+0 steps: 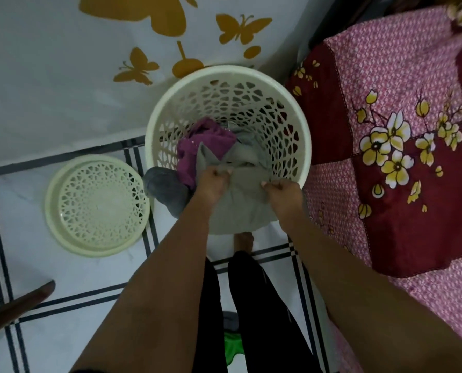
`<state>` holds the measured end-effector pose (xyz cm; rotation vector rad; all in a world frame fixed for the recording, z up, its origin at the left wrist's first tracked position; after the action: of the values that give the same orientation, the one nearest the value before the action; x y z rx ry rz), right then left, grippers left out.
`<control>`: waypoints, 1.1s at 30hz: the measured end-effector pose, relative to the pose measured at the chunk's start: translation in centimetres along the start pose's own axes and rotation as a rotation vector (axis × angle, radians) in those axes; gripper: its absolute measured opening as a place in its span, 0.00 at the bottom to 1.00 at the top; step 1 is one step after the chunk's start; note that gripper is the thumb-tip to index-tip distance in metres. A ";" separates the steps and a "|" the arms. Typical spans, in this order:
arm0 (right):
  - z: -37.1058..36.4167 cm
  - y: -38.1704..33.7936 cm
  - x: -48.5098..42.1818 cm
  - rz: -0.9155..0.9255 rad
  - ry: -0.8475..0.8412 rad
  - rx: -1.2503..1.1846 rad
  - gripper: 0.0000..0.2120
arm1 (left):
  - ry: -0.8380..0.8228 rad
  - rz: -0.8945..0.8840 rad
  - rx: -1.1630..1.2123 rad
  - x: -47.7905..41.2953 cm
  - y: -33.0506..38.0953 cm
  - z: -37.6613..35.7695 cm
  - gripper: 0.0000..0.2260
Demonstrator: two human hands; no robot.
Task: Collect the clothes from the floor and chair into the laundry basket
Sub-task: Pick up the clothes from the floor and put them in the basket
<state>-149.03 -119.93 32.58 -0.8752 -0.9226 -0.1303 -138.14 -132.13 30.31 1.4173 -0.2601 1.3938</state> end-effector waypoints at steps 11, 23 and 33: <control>-4.5 -6.7 -3.0 0.109 -0.132 -0.246 0.11 | 0.031 -0.116 0.200 -3.5 3.2 3.7 0.17; -1.0 1.6 -0.6 0.065 -0.216 1.134 0.29 | -0.084 -0.021 -0.650 -1.7 -5.0 -0.4 0.09; -0.2 -0.9 -2.9 0.092 0.048 0.511 0.15 | 0.226 -0.077 0.267 -4.7 3.5 6.0 0.14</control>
<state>-151.14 -121.38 30.97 -0.4363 -0.8170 0.1595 -138.68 -140.51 29.92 1.4512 0.1305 1.5516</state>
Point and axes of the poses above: each hand's wrist, its own x-axis away from the middle knuckle, its own z-axis out of the back of the hand, y = z × x, the point moved 4 cm from there along -x, towards the middle knuckle, and after that the axes turned 12 degrees about -x, right-handed, at the moved point
